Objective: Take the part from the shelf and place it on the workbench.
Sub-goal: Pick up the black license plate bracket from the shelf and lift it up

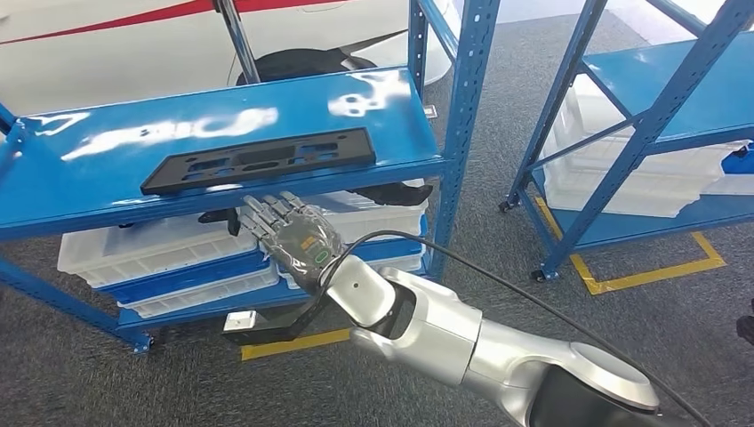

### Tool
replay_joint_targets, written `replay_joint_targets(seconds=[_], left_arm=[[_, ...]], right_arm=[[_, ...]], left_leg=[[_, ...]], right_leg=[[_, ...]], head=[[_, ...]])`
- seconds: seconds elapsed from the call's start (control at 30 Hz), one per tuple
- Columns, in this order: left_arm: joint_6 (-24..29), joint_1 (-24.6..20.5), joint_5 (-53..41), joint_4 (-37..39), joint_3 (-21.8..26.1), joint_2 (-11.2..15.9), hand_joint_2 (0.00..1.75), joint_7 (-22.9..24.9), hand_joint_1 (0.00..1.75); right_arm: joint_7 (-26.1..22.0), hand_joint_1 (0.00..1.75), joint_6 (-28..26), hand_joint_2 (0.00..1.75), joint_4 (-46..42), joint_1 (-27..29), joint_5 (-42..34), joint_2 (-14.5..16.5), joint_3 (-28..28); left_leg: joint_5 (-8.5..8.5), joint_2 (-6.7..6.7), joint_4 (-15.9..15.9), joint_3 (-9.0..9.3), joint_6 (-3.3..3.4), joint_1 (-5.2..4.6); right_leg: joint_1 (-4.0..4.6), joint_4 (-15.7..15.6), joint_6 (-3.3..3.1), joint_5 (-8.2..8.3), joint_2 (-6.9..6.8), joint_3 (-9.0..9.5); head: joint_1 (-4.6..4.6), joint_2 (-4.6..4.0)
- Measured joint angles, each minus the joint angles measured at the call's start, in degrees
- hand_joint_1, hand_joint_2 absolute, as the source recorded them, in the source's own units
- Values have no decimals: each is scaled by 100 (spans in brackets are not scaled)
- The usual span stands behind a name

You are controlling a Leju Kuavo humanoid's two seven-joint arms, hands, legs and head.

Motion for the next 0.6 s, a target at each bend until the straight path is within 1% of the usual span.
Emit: replay_joint_targets(seconds=[0.03, 0.07, 0.1, 0.17, 0.2, 0.23, 0.27, 0.3, 0.33, 0.37, 0.4, 0.43, 0.47, 0.53, 0.57, 0.6], left_arm=[[0, 0, 0, 0, 0, -3, 0, 0, 0], [0, -3, -1, -1, 0, -7, 0, -1, 0], [0, -7, -1, -1, 0, -11, 0, -1, 0], [0, -9, -2, -1, 0, -17, 0, -2, 0], [0, -4, -2, -1, 0, -20, 0, -1, 0], [-1, 3, -3, -1, 0, -22, 0, -1, 0], [-1, 8, -3, -1, 0, -24, 0, 0, 0], [-1, 10, -4, -1, 0, -24, 0, 0, 0], [-1, 8, -5, -1, 0, -24, 0, -1, 0], [-1, 2, -5, -1, 0, -25, 0, -1, 0], [0, -2, -5, -1, 0, -26, 0, -1, 0], [0, -5, -5, -1, 0, -28, 0, 0, 0], [0, -5, -4, -1, 0, -30, 0, 1, 0], [0, 0, -4, -1, 0, -36, 0, 0, 0], [0, 1, -5, 0, 0, -38, 0, 0, 0], [1, -3, -5, 1, 1, -40, 0, 0, 0]], right_arm=[[-11, 0, -2, 175, 7, -4, -5, 18, 3], [-27, 0, -5, 175, 16, -11, -13, 46, 5], [-47, 0, -8, 175, 25, -18, -22, 83, 7], [-89, 0, -10, 175, 49, -23, -39, 156, 14], [-107, 0, -10, 175, 66, -19, -44, 188, 26], [-121, 0, -10, 175, 88, -14, -49, 220, 39], [-133, 0, -10, 175, 109, -12, -54, 249, 52], [-144, 0, -12, 175, 127, -14, -58, 284, 63], [-152, 0, -14, 175, 141, -19, -63, 320, 67], [-163, 0, -18, 175, 155, -29, -71, 354, 69], [-172, 0, -22, 175, 168, -39, -80, 385, 72], [-177, 0, -25, 175, 184, -46, -92, 411, 76], [-182, 0, -27, 175, 199, -51, -103, 432, 82], [-185, 0, -32, 175, 219, -55, -114, 466, 90], [-186, 0, -35, 175, 226, -61, -116, 479, 92], [-189, 0, -38, 175, 232, -67, -119, 489, 92]], left_leg=[[-41, 3, 44, -13, -23, 8], [-128, 4, 195, -76, -54, 22], [-253, 5, 451, -198, -90, 38], [-557, 4, 1264, -638, -161, 72], [-635, 5, 1602, -855, -184, 86], [-620, 5, 1775, -1002, -197, 98], [-483, 5, 1687, -1021, -202, 107], [-253, 5, 1375, -931, -198, 114], [12, 5, 927, -765, -185, 117], [201, 4, 508, -591, -168, 104], [314, 3, 211, -466, -147, 89], [340, 1, 66, -401, -123, 69], [308, -2, 39, -382, -99, 45], [307, -4, 1, -336, -40, 45], [307, -3, -24, -294, -4, 54], [305, 0, -49, -246, 31, 65]], right_leg=[[-6, -7, -31, -9, 3, 12], [-18, -14, -61, -18, 4, 27], [-32, -20, -87, -28, 4, 43], [-32, -20, -113, -60, 5, 62], [-32, -19, -116, -78, 7, 74], [-32, -19, -113, -98, 10, 92], [-32, -19, -106, -120, 14, 119], [-32, -19, -97, -145, 17, 156], [-32, -23, -84, -169, 20, 193], [-23, -24, -64, -194, 25, 224], [-17, -28, -42, -214, 32, 245], [-13, -33, -15, -231, 38, 256], [-13, -43, 16, -242, 43, 266], [-26, -35, 80, -279, 38, 291], [-26, 69, 100, -341, 31, 261], [-22, 288, 111, -448, 25, 172]], head=[[-3, 0], [-7, 0], [-13, 0], [-22, 0], [-24, 0], [-25, 0], [-25, 0], [-26, 0], [-26, 0], [-27, 0], [-27, 0], [-27, 0], [-27, 0], [-24, 1], [-20, 1], [-15, 1]])
